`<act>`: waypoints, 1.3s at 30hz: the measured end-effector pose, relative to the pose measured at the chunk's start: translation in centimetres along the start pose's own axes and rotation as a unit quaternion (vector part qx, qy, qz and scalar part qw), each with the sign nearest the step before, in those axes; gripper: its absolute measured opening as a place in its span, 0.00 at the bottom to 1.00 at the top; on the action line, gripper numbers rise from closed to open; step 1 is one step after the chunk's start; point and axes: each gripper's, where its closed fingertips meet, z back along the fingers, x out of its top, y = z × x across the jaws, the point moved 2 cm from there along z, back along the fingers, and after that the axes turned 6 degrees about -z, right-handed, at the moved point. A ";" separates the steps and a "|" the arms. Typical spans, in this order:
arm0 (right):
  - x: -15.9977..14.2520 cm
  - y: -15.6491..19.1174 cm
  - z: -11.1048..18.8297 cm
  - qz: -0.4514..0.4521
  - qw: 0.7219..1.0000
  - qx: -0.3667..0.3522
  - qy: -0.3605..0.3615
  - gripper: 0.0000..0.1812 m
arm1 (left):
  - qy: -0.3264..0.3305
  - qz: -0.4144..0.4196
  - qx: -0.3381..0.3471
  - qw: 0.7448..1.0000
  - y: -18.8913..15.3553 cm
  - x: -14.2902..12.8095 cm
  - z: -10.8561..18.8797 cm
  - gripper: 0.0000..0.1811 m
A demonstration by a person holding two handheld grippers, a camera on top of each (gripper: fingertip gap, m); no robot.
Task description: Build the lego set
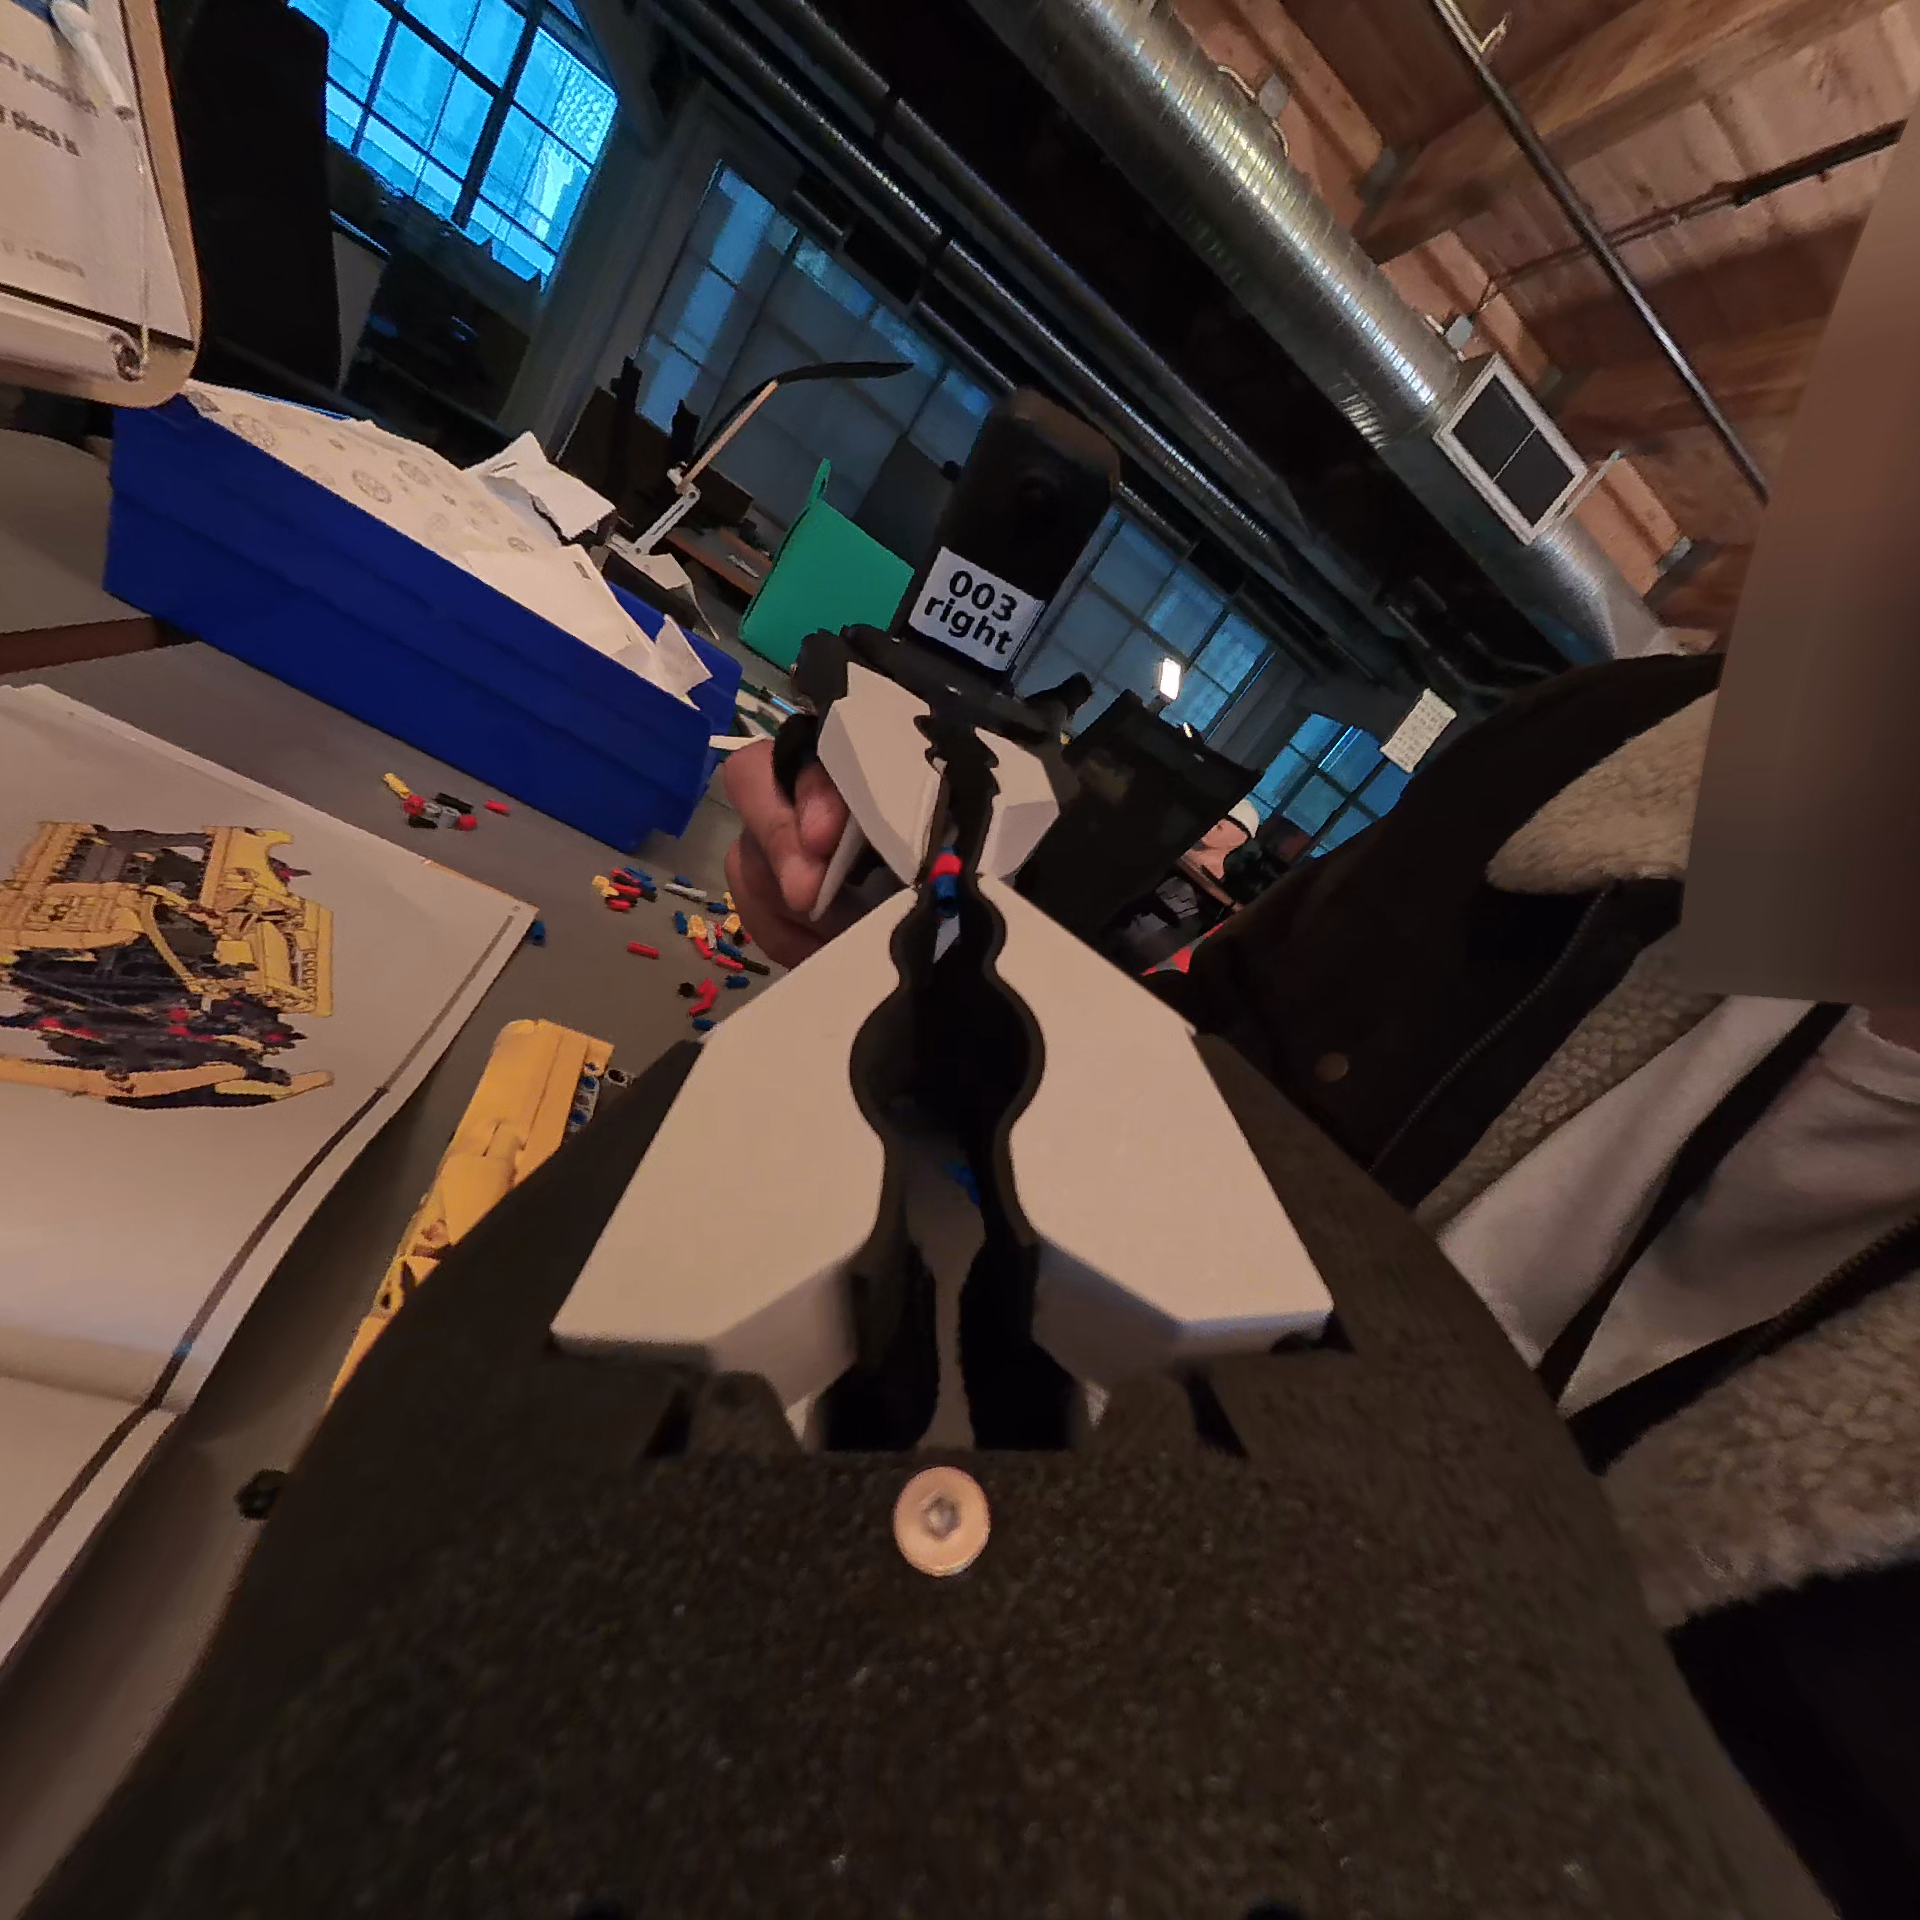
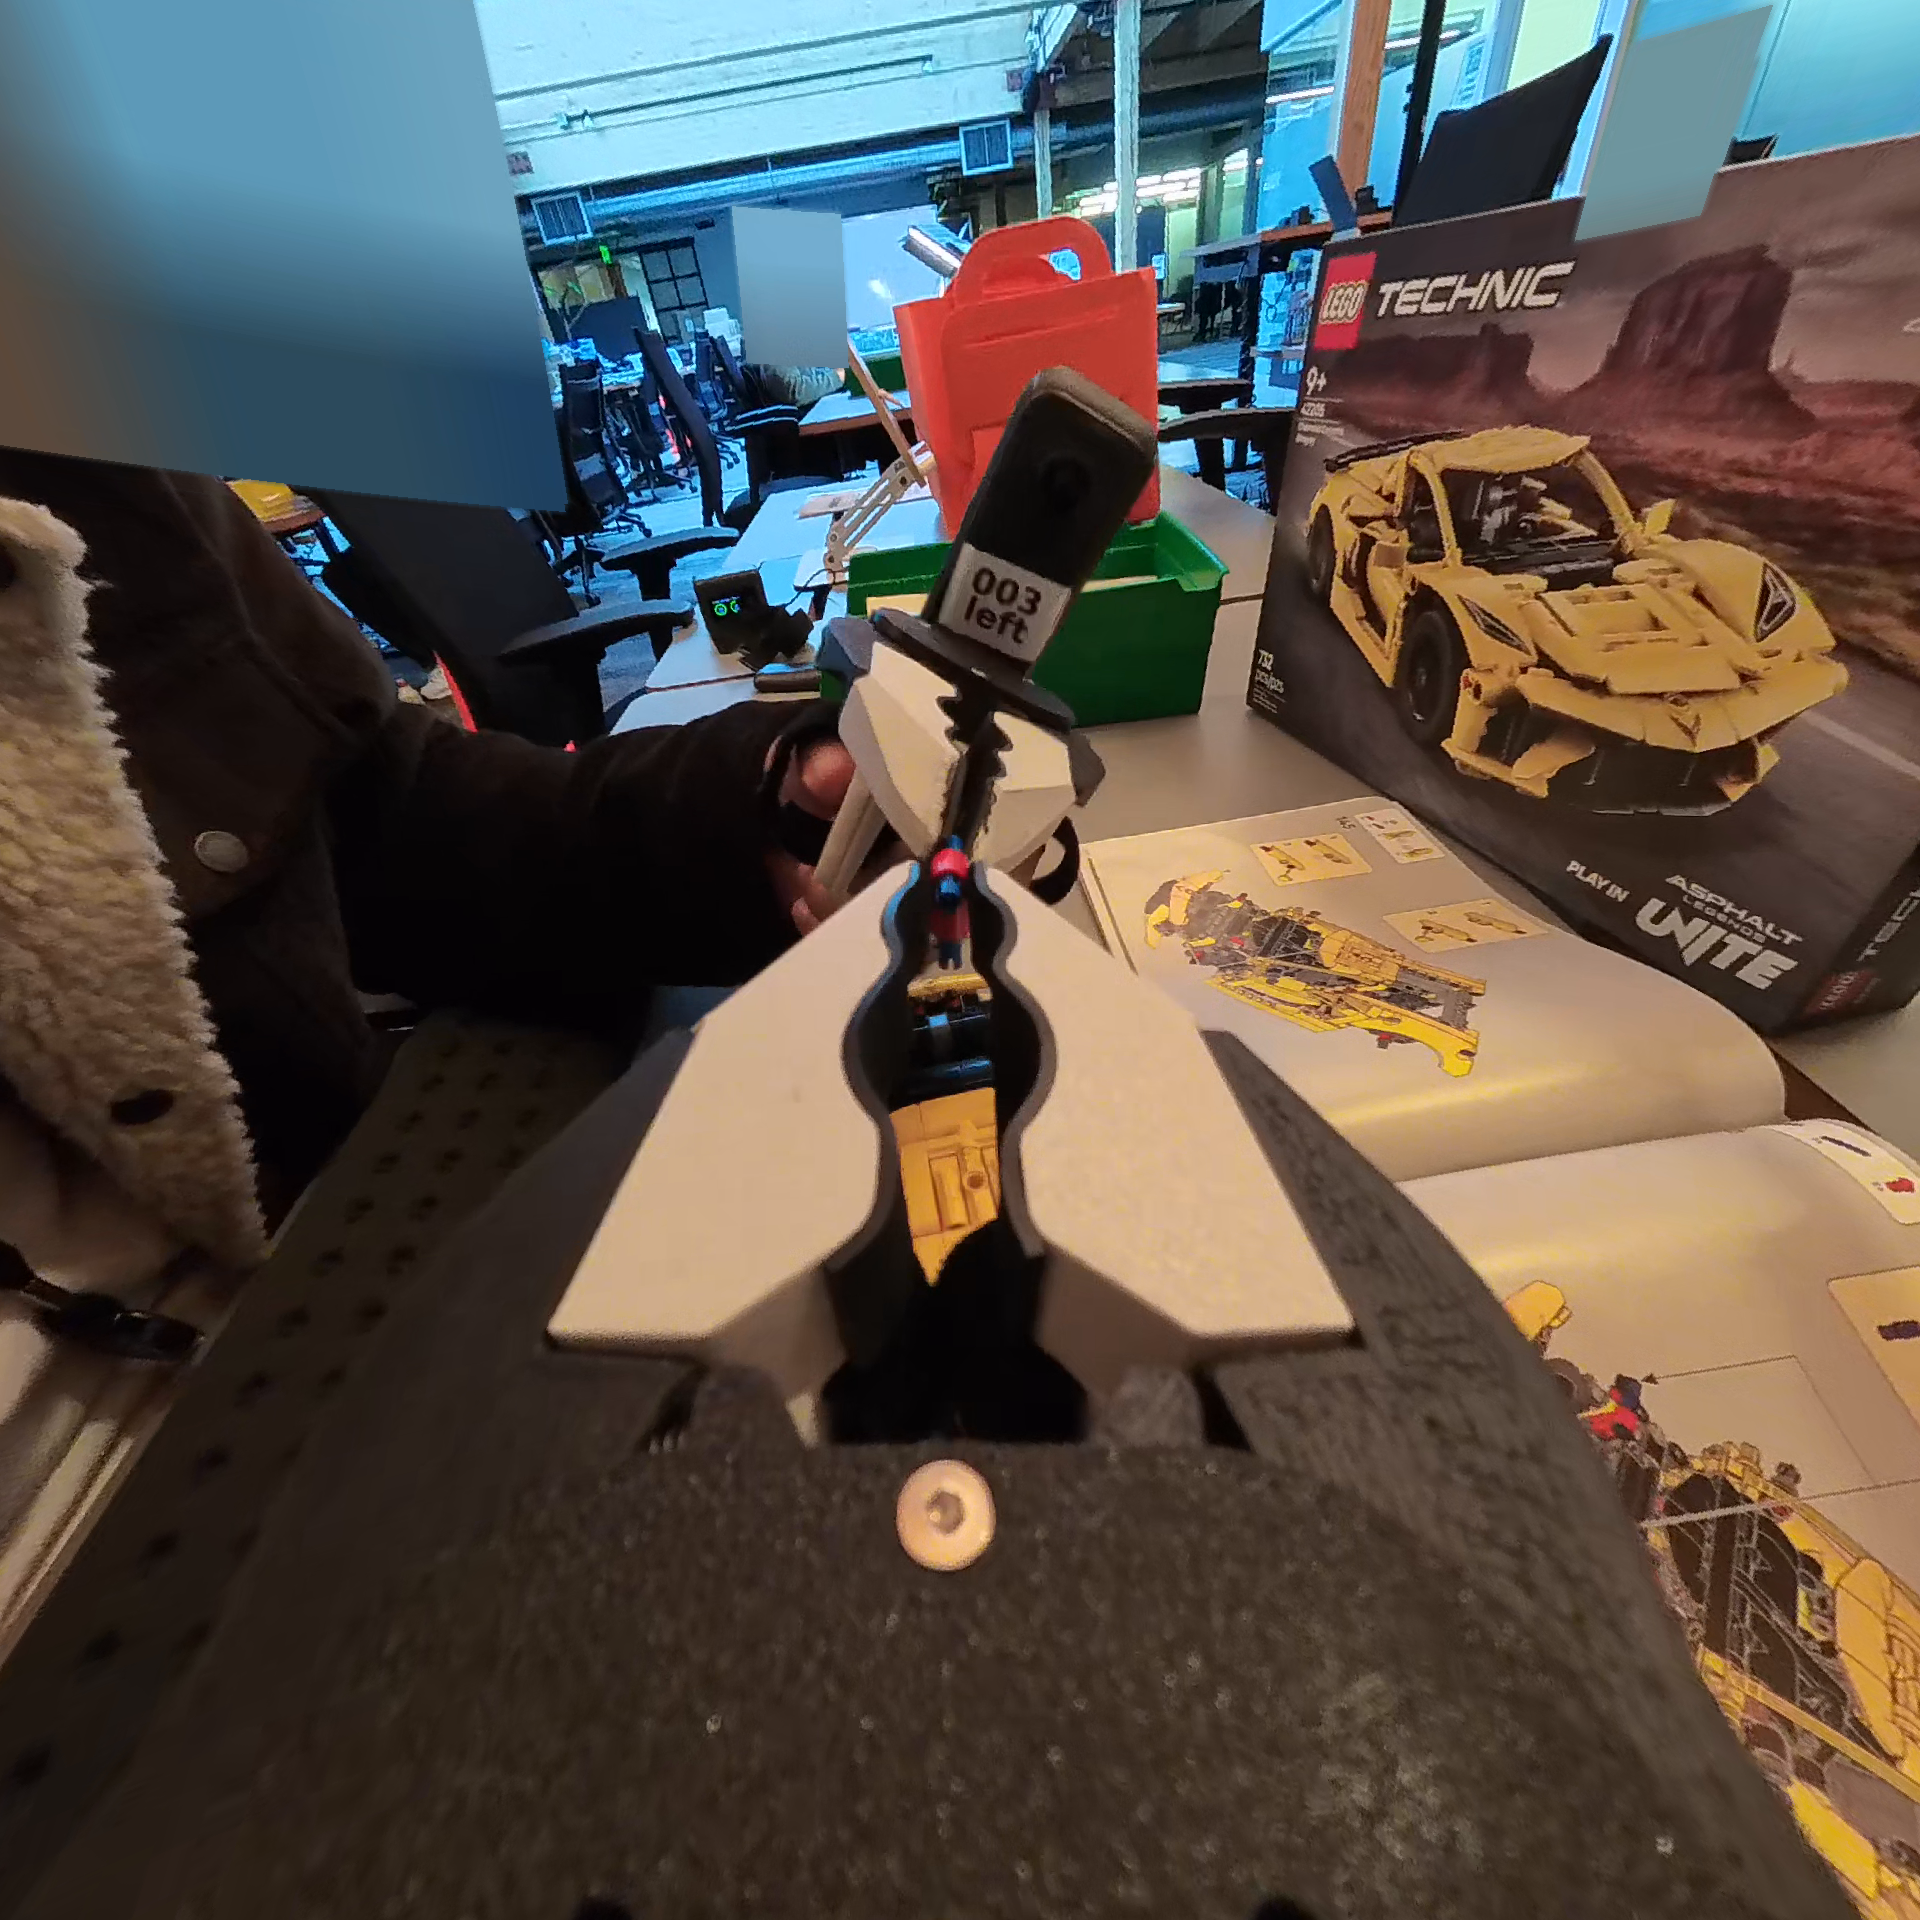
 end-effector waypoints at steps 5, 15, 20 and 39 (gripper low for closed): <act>-0.1 0.1 0.1 -0.006 1.000 0.008 0.002 0.03 | 0.006 -0.007 0.000 1.000 -0.1 -0.1 0.0 0.02; -0.4 0.2 0.2 -0.010 1.000 0.020 0.006 0.03 | 0.018 -0.015 0.005 1.000 -0.1 -0.4 -0.1 0.02; -0.4 0.4 0.4 -0.016 0.999 0.038 -0.002 0.03 | 0.020 -0.021 -0.001 1.000 -0.4 -0.5 -0.2 0.02; -0.6 0.9 0.8 -0.021 0.998 0.062 -0.002 0.03 | 0.026 -0.035 -0.013 0.999 -0.9 -0.9 -0.4 0.01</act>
